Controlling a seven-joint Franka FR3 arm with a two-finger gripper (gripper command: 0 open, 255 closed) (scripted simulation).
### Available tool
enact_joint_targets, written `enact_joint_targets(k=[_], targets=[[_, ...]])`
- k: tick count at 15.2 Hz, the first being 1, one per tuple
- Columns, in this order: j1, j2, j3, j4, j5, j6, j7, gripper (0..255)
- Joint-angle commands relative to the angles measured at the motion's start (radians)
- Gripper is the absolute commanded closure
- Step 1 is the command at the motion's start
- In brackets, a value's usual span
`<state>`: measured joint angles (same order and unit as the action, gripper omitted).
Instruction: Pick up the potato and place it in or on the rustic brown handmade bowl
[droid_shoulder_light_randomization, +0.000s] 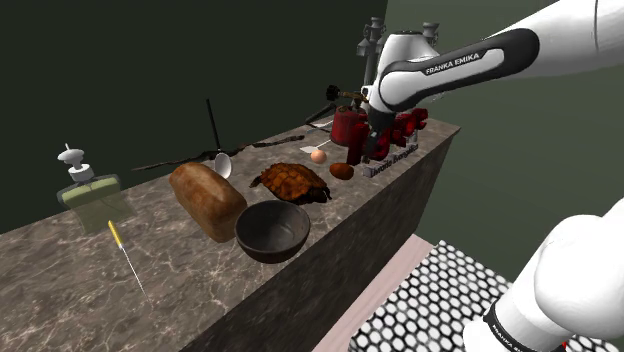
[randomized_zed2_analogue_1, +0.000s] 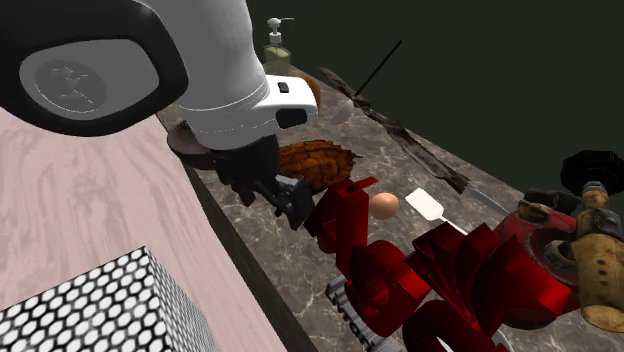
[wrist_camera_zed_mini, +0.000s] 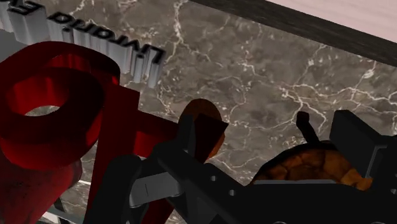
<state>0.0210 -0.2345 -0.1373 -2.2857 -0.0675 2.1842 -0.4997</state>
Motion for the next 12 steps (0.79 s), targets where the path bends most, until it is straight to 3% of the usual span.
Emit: enact_joint_targets(k=[1, 10, 12], targets=[[0.007, 0.089, -0.011, 0.043, 0.016, 0.048, -0.049, 0], [0.001, 0.445, -0.015, 0.289, 0.112, 0.156, -0.266, 0], [-0.001, 0.46, -0.013, 0.293, 0.115, 0.168, -0.271, 0]])
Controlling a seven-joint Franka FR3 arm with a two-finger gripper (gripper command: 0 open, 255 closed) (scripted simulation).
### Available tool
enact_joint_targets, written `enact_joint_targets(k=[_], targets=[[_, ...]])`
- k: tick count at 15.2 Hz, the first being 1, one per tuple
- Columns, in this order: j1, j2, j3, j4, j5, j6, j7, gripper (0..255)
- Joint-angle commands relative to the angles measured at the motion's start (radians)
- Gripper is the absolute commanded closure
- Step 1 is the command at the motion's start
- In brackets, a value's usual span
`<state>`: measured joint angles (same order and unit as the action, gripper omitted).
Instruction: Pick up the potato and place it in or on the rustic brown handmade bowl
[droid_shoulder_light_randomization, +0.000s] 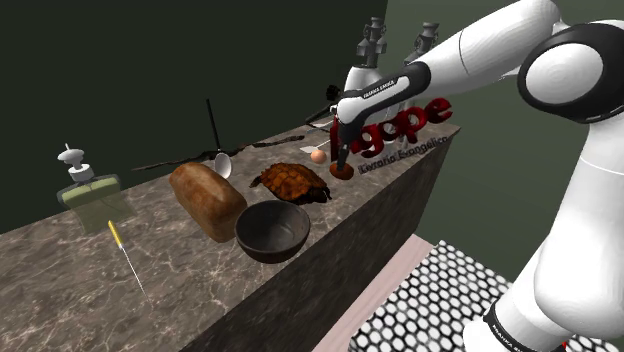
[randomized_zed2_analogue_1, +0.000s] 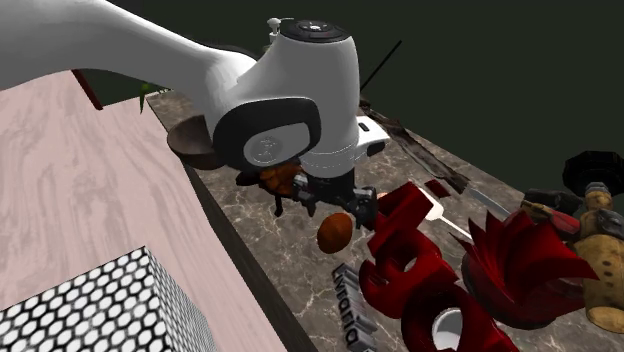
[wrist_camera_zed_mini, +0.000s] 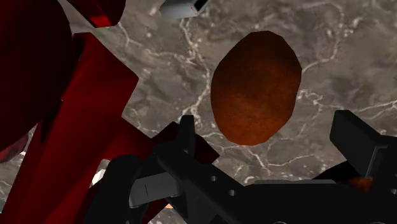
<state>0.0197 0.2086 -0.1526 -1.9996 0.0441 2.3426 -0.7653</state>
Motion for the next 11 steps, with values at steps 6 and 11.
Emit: enact_joint_targets(k=[6, 11], targets=[[-0.005, 0.078, 0.007, -0.003, 0.018, 0.079, -0.015, 0], [-0.005, 0.078, 0.007, -0.003, 0.018, 0.079, -0.015, 0]])
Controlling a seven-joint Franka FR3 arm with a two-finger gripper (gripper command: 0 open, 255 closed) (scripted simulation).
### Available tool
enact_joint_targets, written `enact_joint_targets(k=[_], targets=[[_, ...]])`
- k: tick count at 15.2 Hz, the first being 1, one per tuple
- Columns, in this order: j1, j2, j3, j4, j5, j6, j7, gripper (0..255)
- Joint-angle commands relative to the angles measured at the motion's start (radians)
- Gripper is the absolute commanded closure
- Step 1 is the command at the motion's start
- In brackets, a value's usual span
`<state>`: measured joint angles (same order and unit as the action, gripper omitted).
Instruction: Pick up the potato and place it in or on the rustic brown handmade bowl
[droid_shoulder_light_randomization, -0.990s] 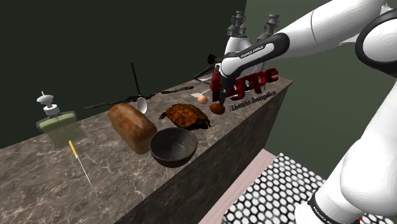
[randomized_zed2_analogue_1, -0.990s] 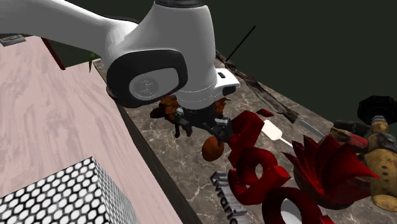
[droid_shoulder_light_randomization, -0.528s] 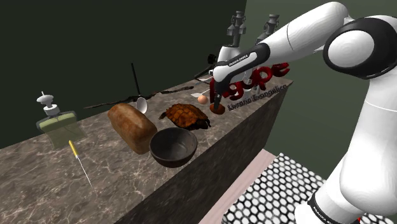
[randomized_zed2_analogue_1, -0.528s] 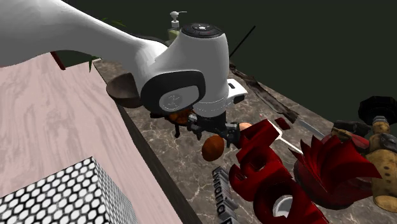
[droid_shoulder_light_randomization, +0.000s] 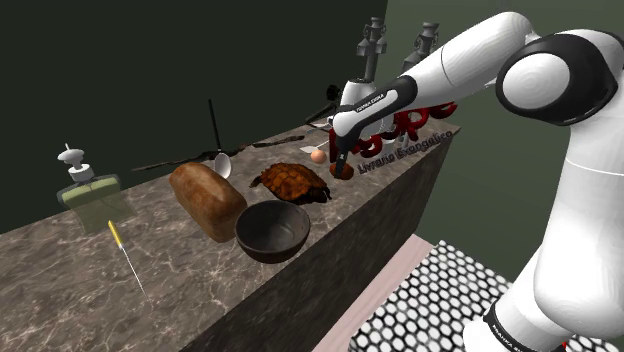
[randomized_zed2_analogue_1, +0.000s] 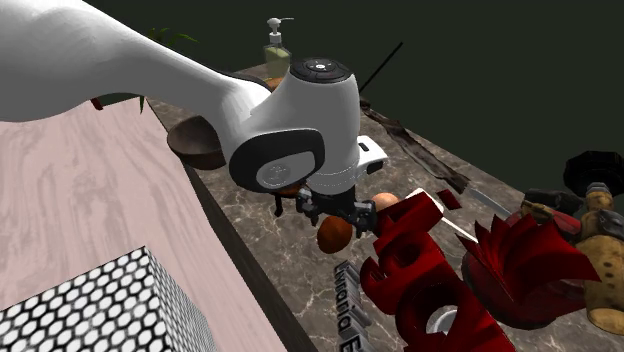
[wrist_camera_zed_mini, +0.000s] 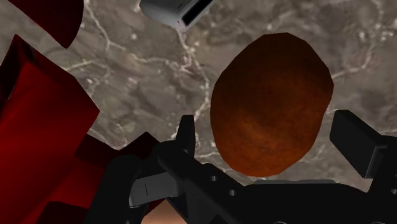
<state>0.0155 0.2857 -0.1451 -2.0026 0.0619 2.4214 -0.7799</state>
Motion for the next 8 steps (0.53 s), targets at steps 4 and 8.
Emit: enact_joint_targets(k=[4, 8], targets=[[-0.001, 0.002, 0.0, 0.0, 0.0, 0.0, -0.001, 255], [0.0, 0.002, 0.0, 0.0, 0.0, 0.001, 0.0, 255]])
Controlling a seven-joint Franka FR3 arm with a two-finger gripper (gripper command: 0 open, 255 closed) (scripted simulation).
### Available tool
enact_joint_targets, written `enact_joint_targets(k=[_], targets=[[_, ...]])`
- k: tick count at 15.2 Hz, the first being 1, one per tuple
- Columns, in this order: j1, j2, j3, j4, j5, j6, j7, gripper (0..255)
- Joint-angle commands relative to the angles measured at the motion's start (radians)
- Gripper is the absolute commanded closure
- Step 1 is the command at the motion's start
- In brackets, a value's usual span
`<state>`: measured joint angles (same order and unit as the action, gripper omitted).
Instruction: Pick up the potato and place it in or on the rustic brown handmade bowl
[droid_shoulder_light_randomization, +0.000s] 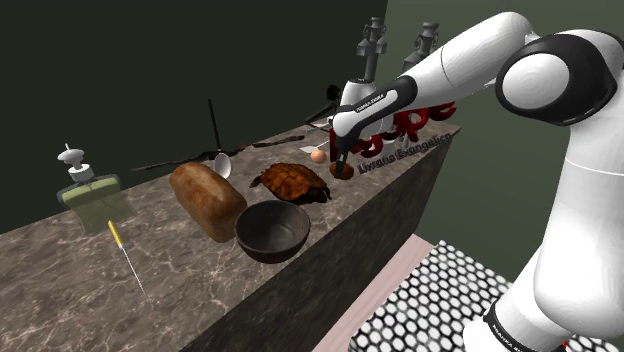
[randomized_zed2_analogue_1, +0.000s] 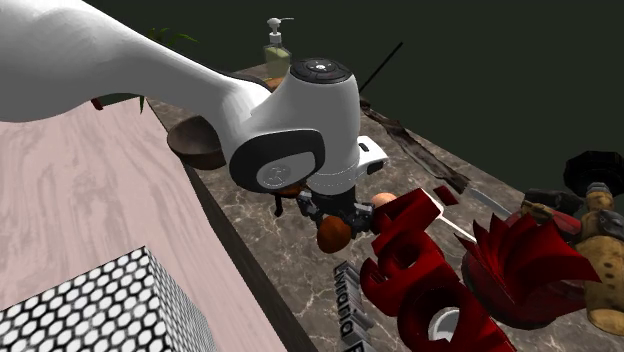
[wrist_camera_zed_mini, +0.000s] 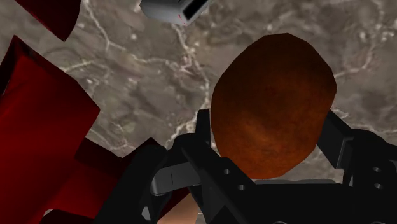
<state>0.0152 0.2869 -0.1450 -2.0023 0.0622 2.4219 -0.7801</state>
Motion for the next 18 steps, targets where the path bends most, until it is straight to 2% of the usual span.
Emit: enact_joint_targets(k=[1, 5, 18], targets=[[0.0, 0.0, 0.0, 0.0, 0.0, 0.0, 0.0, 255], [0.0, 0.0, 0.0, -0.001, 0.0, 0.0, 0.0, 255], [0.005, -0.088, -0.007, 0.066, -0.022, -0.153, 0.015, 255]])
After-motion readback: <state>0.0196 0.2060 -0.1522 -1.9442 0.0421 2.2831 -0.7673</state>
